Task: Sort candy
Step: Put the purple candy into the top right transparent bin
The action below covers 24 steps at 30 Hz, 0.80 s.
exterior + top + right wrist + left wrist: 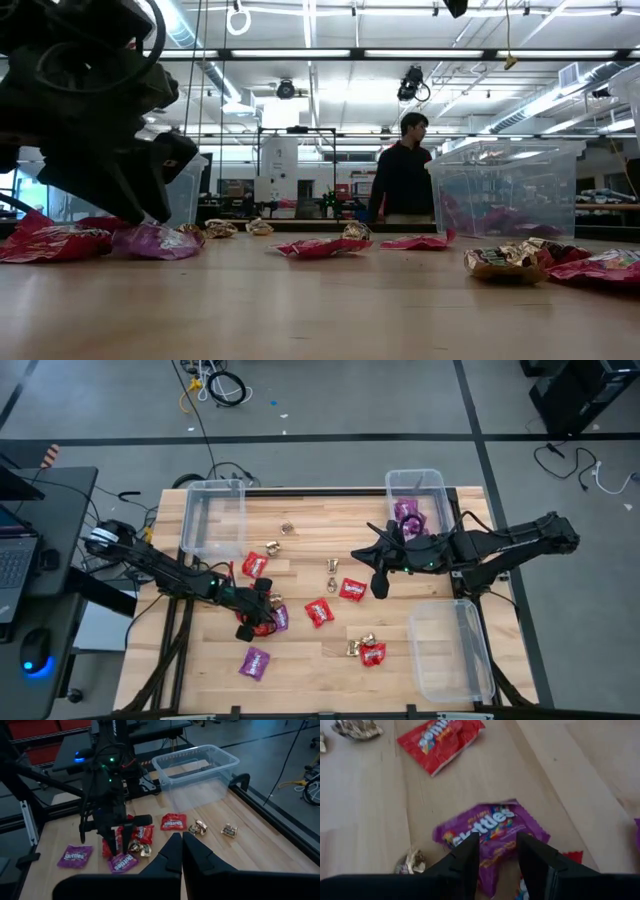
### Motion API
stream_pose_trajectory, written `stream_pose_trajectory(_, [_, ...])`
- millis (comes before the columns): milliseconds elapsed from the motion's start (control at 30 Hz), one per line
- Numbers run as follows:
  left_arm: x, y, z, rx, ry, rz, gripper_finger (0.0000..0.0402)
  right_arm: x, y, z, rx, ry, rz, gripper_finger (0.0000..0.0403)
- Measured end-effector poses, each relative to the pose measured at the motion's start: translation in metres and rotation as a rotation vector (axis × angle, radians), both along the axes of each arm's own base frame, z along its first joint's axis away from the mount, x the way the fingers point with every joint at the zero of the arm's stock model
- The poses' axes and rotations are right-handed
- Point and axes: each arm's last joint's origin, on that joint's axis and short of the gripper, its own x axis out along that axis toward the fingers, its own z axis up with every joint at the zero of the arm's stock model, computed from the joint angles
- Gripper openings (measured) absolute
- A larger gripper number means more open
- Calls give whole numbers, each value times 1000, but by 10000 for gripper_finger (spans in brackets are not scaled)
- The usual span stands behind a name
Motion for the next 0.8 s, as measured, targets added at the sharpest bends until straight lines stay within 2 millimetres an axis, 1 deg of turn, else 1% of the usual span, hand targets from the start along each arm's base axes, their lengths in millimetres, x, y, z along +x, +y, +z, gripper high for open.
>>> stream_pose_trajectory(333, [-1,2,-4,28,18,26,133,0,0,0,-1,0,0,0])
stream_pose_trajectory(500, [-6,9,-13,37,44,80,133,0,0,0,-2,-3,1,0])
stream_pose_trajectory(800, [-8,17,-18,34,39,119,131,0,0,0,-3,-3,1,0])
